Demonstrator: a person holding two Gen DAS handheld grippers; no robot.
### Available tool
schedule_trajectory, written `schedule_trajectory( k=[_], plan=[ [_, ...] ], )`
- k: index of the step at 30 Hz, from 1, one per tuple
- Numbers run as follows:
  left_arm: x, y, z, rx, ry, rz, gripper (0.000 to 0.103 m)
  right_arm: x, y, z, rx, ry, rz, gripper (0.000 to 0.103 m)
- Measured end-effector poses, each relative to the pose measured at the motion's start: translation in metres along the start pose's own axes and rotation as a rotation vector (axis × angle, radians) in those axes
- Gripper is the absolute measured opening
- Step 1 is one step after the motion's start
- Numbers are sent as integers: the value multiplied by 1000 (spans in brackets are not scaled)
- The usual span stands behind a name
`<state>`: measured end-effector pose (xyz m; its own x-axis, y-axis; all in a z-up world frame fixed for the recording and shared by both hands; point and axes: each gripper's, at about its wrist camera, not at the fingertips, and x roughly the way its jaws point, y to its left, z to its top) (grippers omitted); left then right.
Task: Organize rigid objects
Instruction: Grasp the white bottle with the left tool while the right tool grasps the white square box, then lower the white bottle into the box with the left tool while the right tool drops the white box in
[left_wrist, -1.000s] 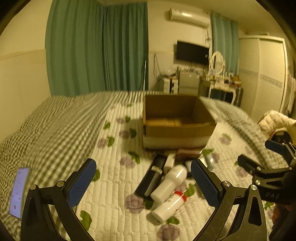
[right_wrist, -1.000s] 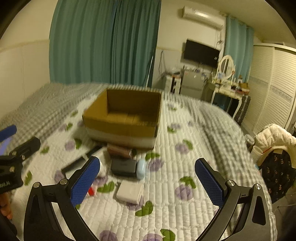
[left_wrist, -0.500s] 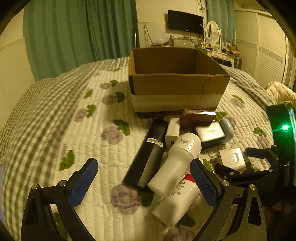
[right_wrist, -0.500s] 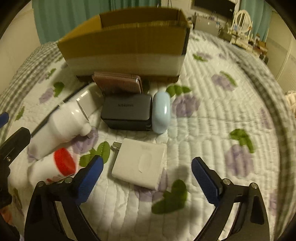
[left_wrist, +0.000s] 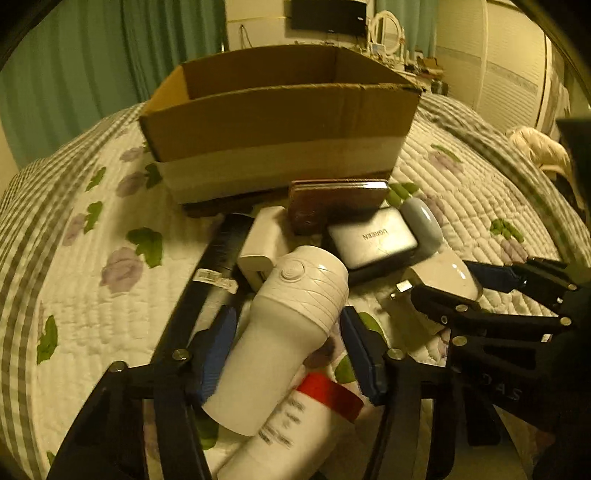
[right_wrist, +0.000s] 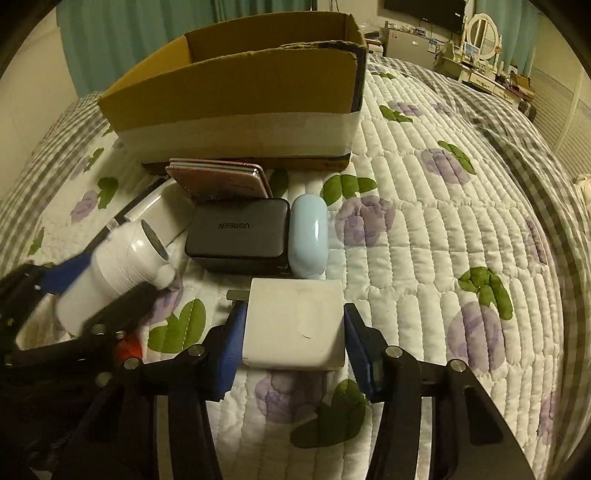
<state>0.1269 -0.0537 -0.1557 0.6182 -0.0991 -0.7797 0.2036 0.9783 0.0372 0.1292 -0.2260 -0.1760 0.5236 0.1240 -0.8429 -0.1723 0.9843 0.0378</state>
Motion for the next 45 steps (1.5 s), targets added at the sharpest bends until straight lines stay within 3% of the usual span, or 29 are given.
schedule_trajectory(
  k=[3, 9, 15, 26, 34, 38, 45],
  plan=[
    [-7, 2, 2, -8, -7, -9, 48, -2, -2, 0, -7, -7, -3, 50],
    [-35, 8, 7, -34, -44, -15, 48, -23, -5, 2, 11, -45, -11, 50],
    [-83, 13, 32, -46, -125, 0, 48, -66, 2, 16, -18, -135, -8, 50],
    [-137, 29, 114, -24, -268, 50, 48, -147, 10, 100, -61, -330, 27, 50],
    [-105, 34, 163, -19, -276, 73, 48, -145, 8, 169, -84, -393, 41, 50],
    [-69, 41, 175, -37, -245, 76, 48, -113, 1, 196, -68, -383, 43, 50],
    [-4, 58, 187, -84, -190, 62, 48, -51, -4, 215, -70, -332, 30, 50]
  ],
)
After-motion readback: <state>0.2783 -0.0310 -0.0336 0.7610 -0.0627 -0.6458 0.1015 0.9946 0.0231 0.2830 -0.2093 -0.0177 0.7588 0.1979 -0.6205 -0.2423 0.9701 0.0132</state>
